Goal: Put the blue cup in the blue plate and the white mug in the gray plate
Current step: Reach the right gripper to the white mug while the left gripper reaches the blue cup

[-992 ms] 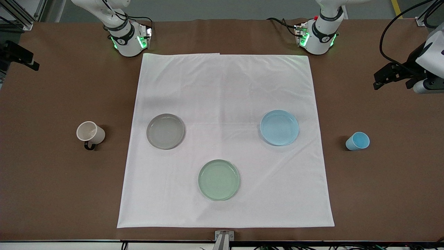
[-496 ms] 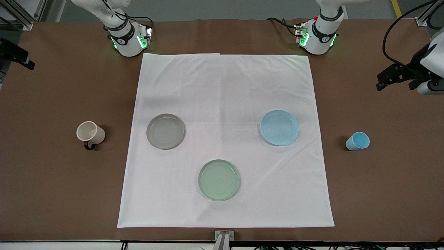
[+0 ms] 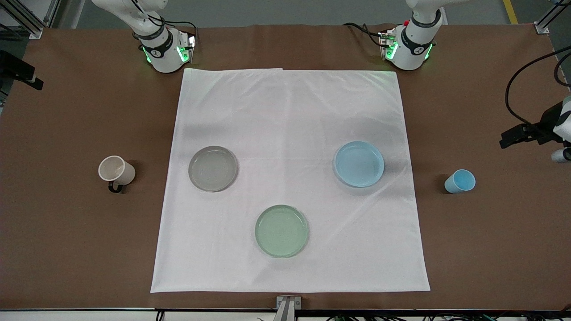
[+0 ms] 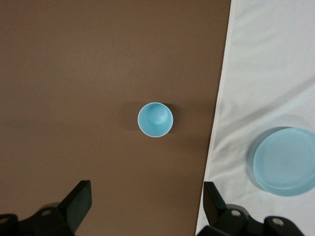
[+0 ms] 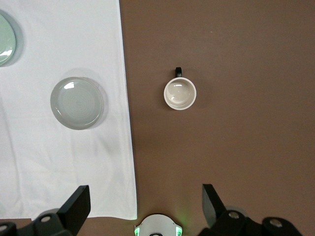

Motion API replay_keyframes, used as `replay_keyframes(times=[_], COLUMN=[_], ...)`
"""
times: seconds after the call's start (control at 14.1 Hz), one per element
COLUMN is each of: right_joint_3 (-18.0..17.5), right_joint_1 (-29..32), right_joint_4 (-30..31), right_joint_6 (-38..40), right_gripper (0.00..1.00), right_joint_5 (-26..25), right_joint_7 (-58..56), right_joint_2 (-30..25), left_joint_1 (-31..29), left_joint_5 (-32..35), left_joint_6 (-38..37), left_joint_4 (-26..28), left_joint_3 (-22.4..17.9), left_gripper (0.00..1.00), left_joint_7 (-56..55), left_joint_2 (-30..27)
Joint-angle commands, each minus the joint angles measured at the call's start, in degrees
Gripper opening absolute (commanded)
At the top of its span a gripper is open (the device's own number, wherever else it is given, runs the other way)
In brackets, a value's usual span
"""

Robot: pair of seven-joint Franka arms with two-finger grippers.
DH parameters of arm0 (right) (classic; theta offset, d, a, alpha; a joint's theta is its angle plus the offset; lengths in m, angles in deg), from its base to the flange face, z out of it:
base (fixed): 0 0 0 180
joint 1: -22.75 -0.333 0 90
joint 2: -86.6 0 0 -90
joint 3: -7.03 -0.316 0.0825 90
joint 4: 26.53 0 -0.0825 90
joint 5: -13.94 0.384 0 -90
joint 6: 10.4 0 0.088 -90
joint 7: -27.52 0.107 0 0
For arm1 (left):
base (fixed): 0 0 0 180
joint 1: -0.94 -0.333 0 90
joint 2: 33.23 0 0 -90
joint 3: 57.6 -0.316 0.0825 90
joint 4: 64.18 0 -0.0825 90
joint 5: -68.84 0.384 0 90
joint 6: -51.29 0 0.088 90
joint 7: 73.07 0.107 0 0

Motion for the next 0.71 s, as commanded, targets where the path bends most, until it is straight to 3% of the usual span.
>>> replay_keyframes(times=[0.0, 0.14, 0.21, 0.5, 0.64], right_joint_3=[0.4, 0.4, 0.49, 1.98, 1.98], right_joint_1=[-0.4, -0.14, -0.14, 0.39, 1.35], right_joint_4=[0.37, 0.37, 0.37, 0.28, 1.85], right_joint_6=[0.17, -0.62, -2.71, -16.84, -21.6], right_gripper=[1.0, 1.0, 1.0, 1.0, 1.0], right_joint_5=[-0.99, -1.26, -1.26, -1.08, -0.82], right_joint_7=[-0.29, -0.12, -0.12, -0.91, -0.82], right_joint_2=[-0.28, 2.6, 6.54, 18.15, 21.76], left_joint_1=[-1.81, -3.48, -3.83, -6.82, -6.91], left_joint_5=[1.08, 1.08, 1.08, 0.99, 0.46], left_joint_6=[11.52, 17.69, 21.11, 28.87, 29.41], left_joint_4=[9.1, 12.18, 13.68, 15.27, 15.1], left_joint_3=[0.22, 0.31, 0.31, 0.4, 0.49], left_gripper=[1.0, 1.0, 1.0, 0.99, 0.9], left_joint_7=[0.62, 0.8, 0.88, 0.8, 0.71], left_joint_2=[0.9, 3.89, 5.21, 12.06, 14.09])
